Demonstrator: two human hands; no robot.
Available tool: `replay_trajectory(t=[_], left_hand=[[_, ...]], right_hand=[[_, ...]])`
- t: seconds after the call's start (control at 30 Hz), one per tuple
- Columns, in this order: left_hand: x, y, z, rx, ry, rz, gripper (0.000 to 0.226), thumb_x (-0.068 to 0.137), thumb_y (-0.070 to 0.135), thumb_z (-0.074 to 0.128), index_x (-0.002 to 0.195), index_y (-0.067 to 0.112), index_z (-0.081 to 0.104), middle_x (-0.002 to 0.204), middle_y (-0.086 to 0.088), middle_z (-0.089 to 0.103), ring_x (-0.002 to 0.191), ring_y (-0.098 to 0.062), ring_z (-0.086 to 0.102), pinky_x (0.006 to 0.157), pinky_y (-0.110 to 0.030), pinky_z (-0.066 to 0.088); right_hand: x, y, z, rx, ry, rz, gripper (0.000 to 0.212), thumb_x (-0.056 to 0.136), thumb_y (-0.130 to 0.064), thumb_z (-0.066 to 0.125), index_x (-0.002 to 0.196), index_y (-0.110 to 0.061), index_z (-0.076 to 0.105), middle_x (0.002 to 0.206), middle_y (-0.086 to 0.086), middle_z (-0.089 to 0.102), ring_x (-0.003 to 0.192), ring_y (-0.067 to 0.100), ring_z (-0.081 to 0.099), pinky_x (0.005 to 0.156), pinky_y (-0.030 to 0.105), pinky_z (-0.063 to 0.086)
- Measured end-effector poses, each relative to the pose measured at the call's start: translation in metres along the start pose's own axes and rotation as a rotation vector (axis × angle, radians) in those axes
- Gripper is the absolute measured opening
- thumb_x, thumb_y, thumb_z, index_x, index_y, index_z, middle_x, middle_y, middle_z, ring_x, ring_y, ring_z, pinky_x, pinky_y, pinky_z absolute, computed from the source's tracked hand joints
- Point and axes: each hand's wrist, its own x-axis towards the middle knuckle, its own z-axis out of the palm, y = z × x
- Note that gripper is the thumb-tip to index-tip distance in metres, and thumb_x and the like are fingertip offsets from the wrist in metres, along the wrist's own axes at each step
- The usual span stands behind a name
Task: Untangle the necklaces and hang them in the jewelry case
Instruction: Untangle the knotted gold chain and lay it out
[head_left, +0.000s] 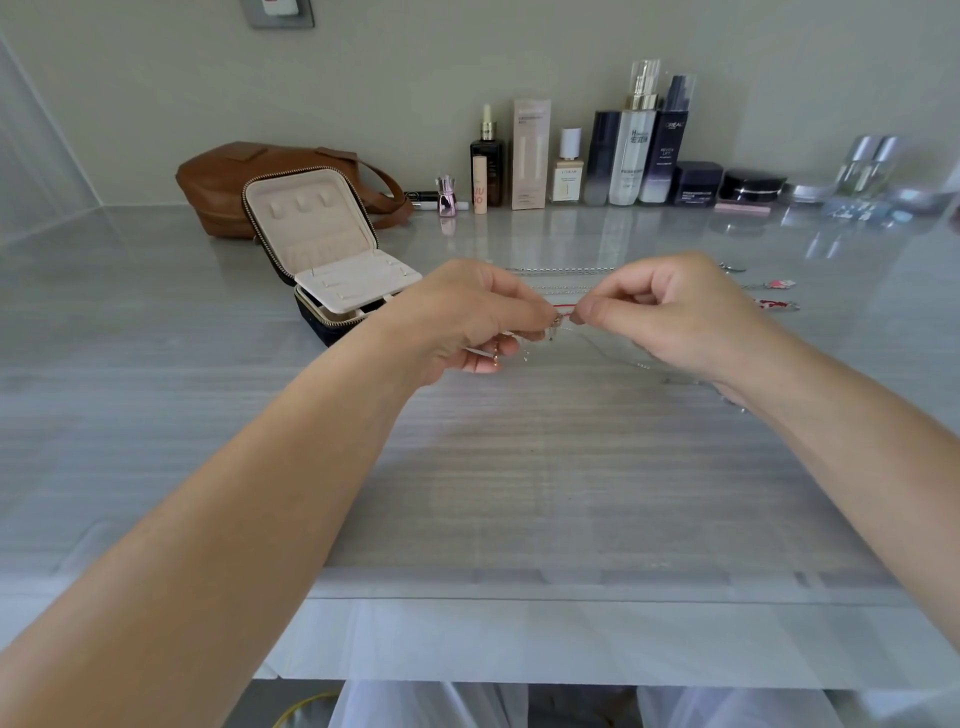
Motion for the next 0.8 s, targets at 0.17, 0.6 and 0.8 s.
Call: replay_trajectory(t=[0.17, 0.6, 0.8], left_hand=[[-0.0003, 0.0009, 0.0013, 0.047, 0.085, 0.017, 0.011, 0.077, 0.017, 0.073, 0.071, 0.018, 0.065, 0.067, 0.006, 0.062, 0.067, -0.007, 0.058, 0.067, -0.026, 0.048], [-0.0008, -0.0008, 0.0047, 0.134, 0.093, 0.109, 0.016, 0.083, 0.029, 0.066, 0.069, 0.021, 0.065, 0.055, 0.015, 0.064, 0.063, -0.001, 0.058, 0.057, -0.019, 0.041], [0.0000, -0.0007, 0.0059, 0.132, 0.102, 0.097, 0.019, 0.085, 0.031, 0.064, 0.070, 0.020, 0.065, 0.055, 0.013, 0.064, 0.061, -0.002, 0.057, 0.058, -0.020, 0.041]], right_hand=[[0.0001, 0.0006, 0.0004, -0.031, -0.031, -0.046, 0.003, 0.078, -0.021, 0.071, 0.075, -0.021, 0.072, 0.069, 0.018, 0.060, 0.060, 0.018, 0.045, 0.058, 0.028, 0.036], [0.0051, 0.0066, 0.0087, -0.124, 0.012, -0.122, 0.009, 0.081, -0.017, 0.068, 0.075, -0.024, 0.069, 0.058, -0.006, 0.053, 0.041, -0.001, 0.044, 0.044, 0.007, 0.029], [0.0003, 0.0004, 0.0062, -0.097, 0.004, -0.156, 0.001, 0.080, -0.015, 0.069, 0.081, -0.015, 0.070, 0.045, -0.020, 0.055, 0.039, -0.008, 0.047, 0.040, 0.004, 0.032]])
